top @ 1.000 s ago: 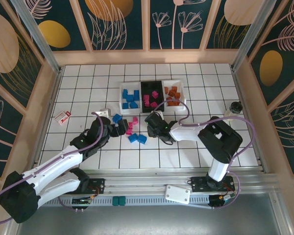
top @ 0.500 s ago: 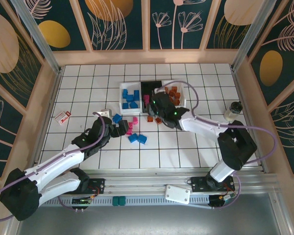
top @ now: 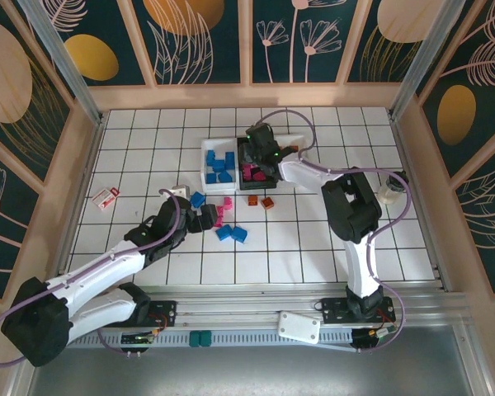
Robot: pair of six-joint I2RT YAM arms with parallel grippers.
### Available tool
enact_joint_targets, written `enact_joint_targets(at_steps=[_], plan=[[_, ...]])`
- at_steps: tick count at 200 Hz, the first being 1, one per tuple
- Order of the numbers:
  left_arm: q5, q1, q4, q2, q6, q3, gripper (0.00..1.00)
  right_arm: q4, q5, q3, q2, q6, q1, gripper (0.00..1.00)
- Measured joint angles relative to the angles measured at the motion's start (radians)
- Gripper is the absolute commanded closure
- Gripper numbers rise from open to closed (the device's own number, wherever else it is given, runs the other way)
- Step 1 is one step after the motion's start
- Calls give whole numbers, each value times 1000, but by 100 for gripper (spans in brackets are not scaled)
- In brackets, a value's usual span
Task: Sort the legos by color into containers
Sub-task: Place the lego in the container, then pick up the lego from the center of the table.
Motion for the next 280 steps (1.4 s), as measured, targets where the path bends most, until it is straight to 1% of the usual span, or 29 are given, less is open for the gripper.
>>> enact_joint_targets(at_steps=[8, 25, 57, 91, 125, 144, 170, 176, 202, 229, 246, 280], plan=[[5, 0, 0, 11, -2, 0, 2, 5, -3, 8, -4, 2, -1, 35], [24, 0, 2, 39, -2, 0, 8, 16, -13, -8, -34, 2, 4, 35], [47, -6, 11, 138, 6, 5, 20, 47, -29, -148, -173, 6, 36, 35], [37, -40, 12, 267, 21, 51, 22, 79, -43, -301, -300, 10, 75, 35], [15, -61, 32, 368, 44, 103, 21, 93, -47, -420, -388, 31, 80, 35], [-7, -74, 41, 431, 59, 144, 28, 97, -46, -455, -426, 35, 80, 35], [-33, -86, 56, 496, 66, 165, 35, 114, -45, -477, -465, 36, 80, 35], [-38, -89, 56, 505, 66, 165, 37, 116, -44, -481, -471, 37, 80, 35], [-47, -101, 71, 515, 59, 165, 53, 122, -42, -489, -483, 40, 80, 35], [-58, -107, 74, 512, 58, 161, 64, 126, -42, -504, -483, 40, 80, 35], [-60, -107, 68, 494, 60, 159, 67, 128, -40, -515, -485, 43, 80, 35], [-41, -107, 49, 403, 60, 178, 66, 136, -29, -590, -534, 59, 80, 35]])
